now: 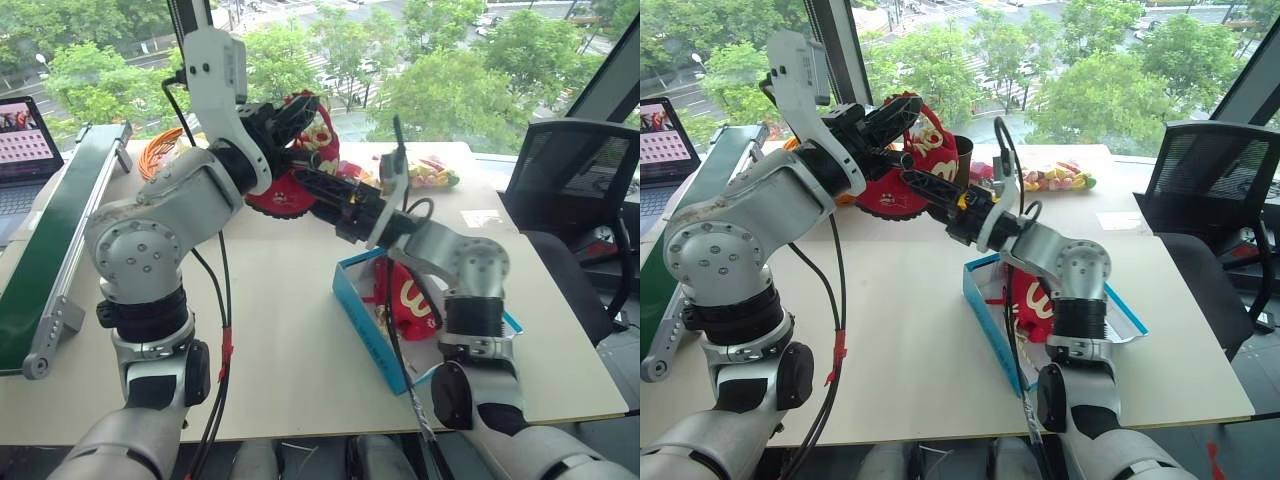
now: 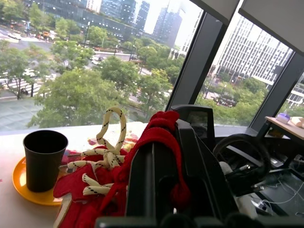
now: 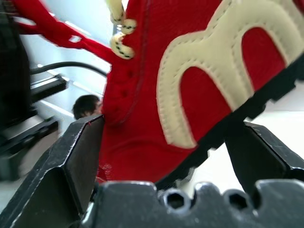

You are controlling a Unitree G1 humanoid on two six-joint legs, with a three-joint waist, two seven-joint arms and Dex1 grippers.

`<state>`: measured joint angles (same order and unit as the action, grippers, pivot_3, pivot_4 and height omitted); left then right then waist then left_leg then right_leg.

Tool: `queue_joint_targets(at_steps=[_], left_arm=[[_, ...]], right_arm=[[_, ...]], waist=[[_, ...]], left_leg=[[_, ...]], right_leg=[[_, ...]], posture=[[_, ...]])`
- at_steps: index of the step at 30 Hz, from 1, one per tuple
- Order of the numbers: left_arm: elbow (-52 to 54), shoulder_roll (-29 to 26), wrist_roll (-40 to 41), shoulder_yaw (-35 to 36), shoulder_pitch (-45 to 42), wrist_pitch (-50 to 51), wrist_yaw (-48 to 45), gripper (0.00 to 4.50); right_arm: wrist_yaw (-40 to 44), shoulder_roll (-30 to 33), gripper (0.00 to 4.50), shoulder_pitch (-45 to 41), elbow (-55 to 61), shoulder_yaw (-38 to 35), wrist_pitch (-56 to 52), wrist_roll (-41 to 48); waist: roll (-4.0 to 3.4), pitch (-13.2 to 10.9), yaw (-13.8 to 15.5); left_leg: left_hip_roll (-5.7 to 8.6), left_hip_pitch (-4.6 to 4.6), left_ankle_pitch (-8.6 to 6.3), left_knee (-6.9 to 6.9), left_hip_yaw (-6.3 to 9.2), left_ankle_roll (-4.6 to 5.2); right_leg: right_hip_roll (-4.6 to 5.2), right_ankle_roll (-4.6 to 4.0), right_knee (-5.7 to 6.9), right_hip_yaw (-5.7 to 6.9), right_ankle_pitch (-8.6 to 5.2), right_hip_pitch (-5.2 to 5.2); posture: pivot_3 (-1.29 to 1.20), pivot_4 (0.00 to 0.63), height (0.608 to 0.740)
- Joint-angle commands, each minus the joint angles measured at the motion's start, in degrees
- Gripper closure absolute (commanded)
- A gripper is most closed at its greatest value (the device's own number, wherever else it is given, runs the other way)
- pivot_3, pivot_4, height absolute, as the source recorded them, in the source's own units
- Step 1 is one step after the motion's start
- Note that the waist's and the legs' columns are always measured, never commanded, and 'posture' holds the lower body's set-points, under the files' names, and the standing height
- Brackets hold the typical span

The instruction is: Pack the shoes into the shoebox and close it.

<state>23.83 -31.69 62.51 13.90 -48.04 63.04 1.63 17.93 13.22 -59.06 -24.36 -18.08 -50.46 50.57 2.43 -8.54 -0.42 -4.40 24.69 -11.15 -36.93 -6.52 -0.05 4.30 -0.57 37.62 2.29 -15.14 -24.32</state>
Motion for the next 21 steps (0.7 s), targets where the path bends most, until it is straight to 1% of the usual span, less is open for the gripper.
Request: queue_joint_targets(at_steps=[1,2,6,8,13,16,19,21], left_arm=[[2.4,-1.1,1.6,0.5,0.5,0.1,-1.7,1.33],[2.9,-1.2,1.8,0.4,0.8,0.0,-1.9,1.33],[5.1,-2.0,1.9,-0.6,2.8,-0.2,-3.7,1.33],[5.6,-1.9,1.6,-0.8,3.8,-0.7,-3.7,1.33],[7.0,-2.0,1.0,-0.7,6.8,-1.4,-3.7,1.33],[7.7,-1.5,0.8,-0.4,8.7,-2.1,-3.1,1.33],[8.5,-0.9,0.9,-0.7,10.1,-2.4,-2.4,1.33],[8.7,-0.2,0.4,-1.0,11.4,-2.9,-2.3,1.33]], right_arm=[[3.2,2.7,4.40,-1.7,2.9,0.4,-0.2,-1.0],[4.4,4.0,4.40,-1.8,3.2,1.1,-0.7,-1.6],[13.9,13.6,4.40,-3.5,4.3,8.8,-2.2,-7.7],[17.6,16.8,4.40,-4.8,3.7,11.3,-2.4,-9.7],[29.6,26.1,4.40,-8.7,1.4,18.8,-0.2,-17.0],[36.3,30.4,4.40,-11.4,-0.8,21.8,1.7,-20.9],[42.6,33.5,4.40,-13.3,-2.6,23.9,3.5,-23.9],[48.4,36.1,4.40,-14.5,-3.6,25.2,4.9,-25.4]], waist=[[0.00,0.0,0.0],[0.00,0.0,0.0],[-0.06,0.0,0.2],[-0.11,-0.1,0.3],[-0.12,-0.1,0.1],[-0.12,-0.1,0.2],[-0.12,-0.1,0.2],[-0.11,-0.1,0.3]], left_leg=[[0.00,0.00,0.00,0.00,0.00,0.00],[0.00,0.00,0.00,0.00,-0.01,0.00],[0.02,0.02,-0.01,0.01,-0.02,0.02],[0.05,0.02,-0.03,0.01,-0.03,0.04],[0.04,-0.02,-0.19,0.02,-0.01,0.32],[0.06,-0.03,-0.21,0.00,-0.03,0.34],[0.06,-0.02,-0.22,0.00,-0.02,0.36],[0.06,-0.02,-0.22,0.00,-0.02,0.36]], right_leg=[[0.00,0.00,0.00,0.00,0.00,0.00],[0.00,0.00,0.00,-0.01,0.00,-0.01],[0.02,0.02,-0.04,0.00,-0.01,-0.01],[0.04,0.06,-0.07,-0.04,-0.04,-0.02],[0.01,0.07,-0.07,-0.11,-0.04,-0.03],[0.02,0.07,-0.09,-0.09,-0.04,-0.01],[0.02,0.07,-0.13,-0.11,-0.04,-0.01],[0.02,0.07,-0.12,-0.11,-0.04,-0.02]], posture=[[0.00,0.150,0.737],[0.00,0.150,0.737],[0.00,0.150,0.737],[0.00,0.150,0.737],[0.00,0.150,0.737],[0.00,0.150,0.737],[0.00,0.150,0.737],[0.00,0.150,0.737]])
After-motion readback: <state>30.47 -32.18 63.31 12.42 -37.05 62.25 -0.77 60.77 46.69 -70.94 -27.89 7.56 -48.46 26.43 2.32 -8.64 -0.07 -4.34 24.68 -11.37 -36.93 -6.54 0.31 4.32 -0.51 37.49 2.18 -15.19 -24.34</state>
